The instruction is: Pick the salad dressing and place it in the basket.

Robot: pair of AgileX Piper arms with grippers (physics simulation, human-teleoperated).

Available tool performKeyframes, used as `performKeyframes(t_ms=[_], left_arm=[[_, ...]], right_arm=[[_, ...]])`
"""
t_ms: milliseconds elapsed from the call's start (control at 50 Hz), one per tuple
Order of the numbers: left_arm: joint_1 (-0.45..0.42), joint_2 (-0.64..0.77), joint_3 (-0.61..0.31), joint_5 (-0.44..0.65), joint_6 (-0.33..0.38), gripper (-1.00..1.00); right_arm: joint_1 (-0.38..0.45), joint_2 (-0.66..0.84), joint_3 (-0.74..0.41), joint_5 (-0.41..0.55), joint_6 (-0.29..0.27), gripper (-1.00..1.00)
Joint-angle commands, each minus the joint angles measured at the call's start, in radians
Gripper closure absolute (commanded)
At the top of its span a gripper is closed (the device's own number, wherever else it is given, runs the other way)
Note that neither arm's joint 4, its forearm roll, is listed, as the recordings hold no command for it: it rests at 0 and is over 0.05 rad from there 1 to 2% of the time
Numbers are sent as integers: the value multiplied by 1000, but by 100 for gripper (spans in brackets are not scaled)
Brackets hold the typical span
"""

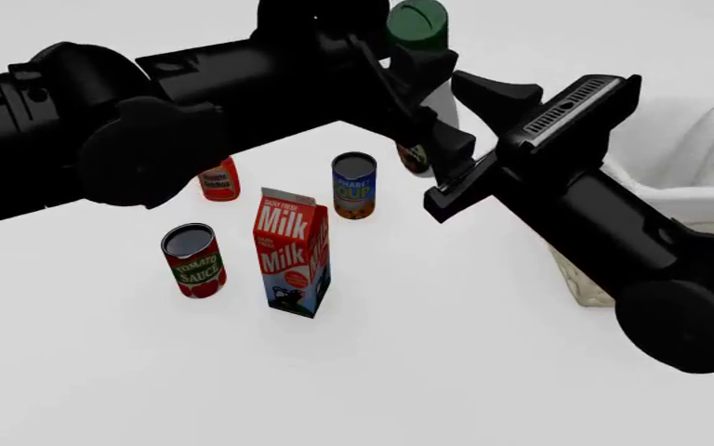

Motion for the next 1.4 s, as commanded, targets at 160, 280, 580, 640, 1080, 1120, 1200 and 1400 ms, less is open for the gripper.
performKeyframes(t_ms=[160,280,580,640,1080,1120,1200,1400], left_arm=[[-26,-30,3,-7,-2,100],[-40,-57,0,5,-8,-100],[-52,-185,-42,68,-8,-100],[-47,-215,-52,80,-11,-100],[198,-599,203,-12,-6,-100],[224,-628,242,-24,2,-100],[340,-744,368,-119,17,-100],[442,-845,562,-193,18,-100]], right_arm=[[-14,6,8,-6,16,100],[-12,12,11,-12,13,100],[-19,16,18,-24,20,100],[-19,15,19,-25,23,100],[-20,-54,36,-5,38,100],[-23,-64,38,-2,40,100],[-26,-82,44,-1,42,100],[-34,-134,40,27,45,100]])
